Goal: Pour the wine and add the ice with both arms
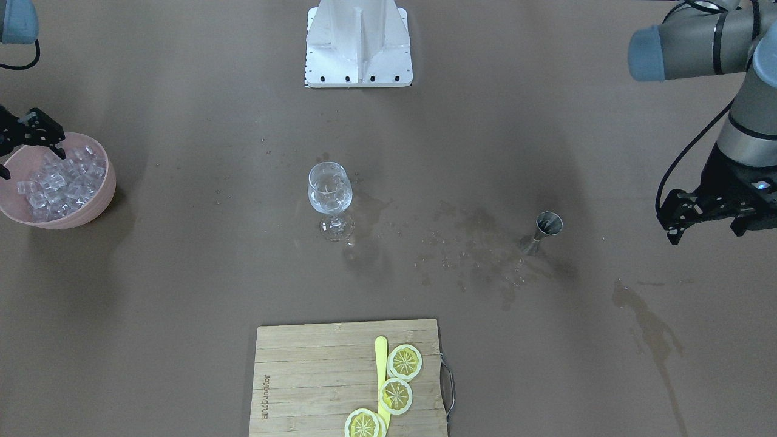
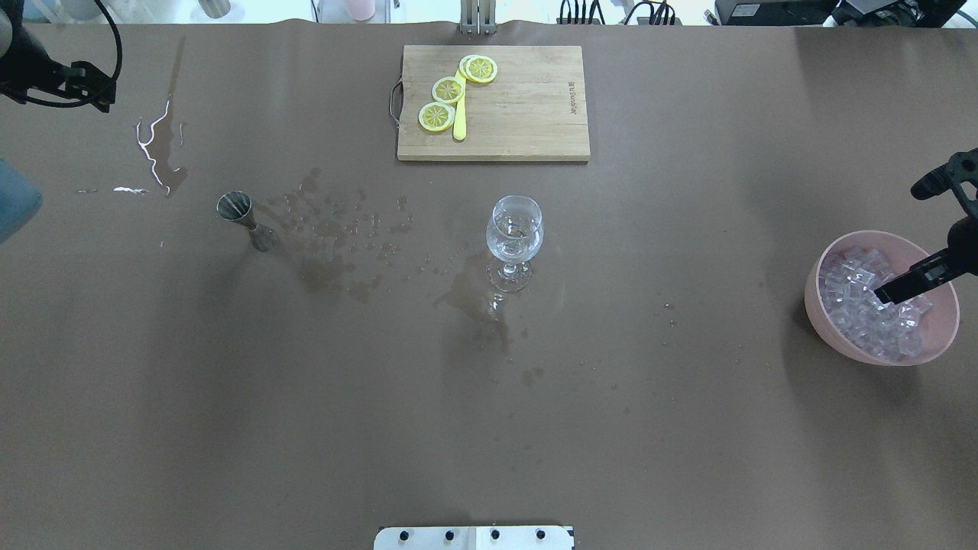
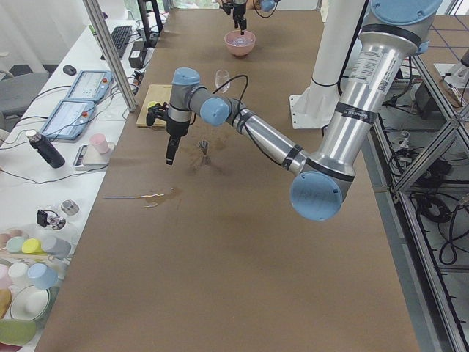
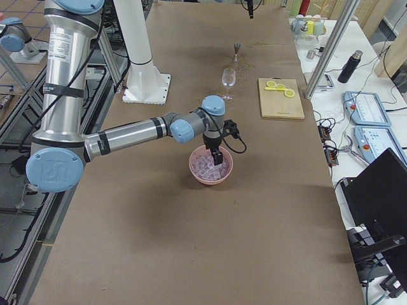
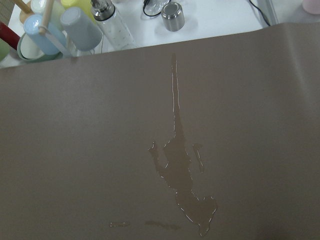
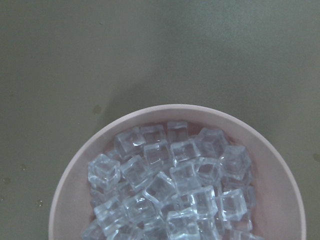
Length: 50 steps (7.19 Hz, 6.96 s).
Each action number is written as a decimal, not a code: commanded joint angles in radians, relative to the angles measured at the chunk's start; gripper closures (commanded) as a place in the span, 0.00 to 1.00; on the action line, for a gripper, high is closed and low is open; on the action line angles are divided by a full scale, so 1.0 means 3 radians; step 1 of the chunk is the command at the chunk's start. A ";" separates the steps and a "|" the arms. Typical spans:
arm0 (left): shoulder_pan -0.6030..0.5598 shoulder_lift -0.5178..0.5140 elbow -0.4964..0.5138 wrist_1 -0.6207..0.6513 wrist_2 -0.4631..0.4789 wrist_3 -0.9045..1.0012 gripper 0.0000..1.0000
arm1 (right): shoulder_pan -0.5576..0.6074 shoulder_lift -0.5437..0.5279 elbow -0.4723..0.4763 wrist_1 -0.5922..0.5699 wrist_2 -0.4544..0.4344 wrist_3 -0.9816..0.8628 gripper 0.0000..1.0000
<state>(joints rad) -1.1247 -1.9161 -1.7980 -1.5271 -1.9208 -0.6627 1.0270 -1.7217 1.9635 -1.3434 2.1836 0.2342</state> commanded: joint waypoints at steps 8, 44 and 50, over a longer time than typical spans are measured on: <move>-0.0004 -0.0046 0.0016 0.0064 -0.0066 0.0000 0.02 | -0.0177 0.0022 -0.0312 0.0275 -0.0002 -0.0024 0.36; -0.1123 -0.0041 0.0430 0.0800 -0.0924 0.1901 0.02 | -0.0194 0.2033 0.0403 -0.1880 -0.0095 0.1618 0.00; -0.1538 0.0709 0.0635 0.0486 -0.1247 0.2547 0.02 | 0.1289 0.0846 -0.0427 -0.1893 0.0560 -0.0891 0.00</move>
<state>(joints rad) -1.5725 -1.7638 -1.6138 -1.3267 -2.2776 0.0944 1.3316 -1.4399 1.9295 -1.9134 2.3423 0.0907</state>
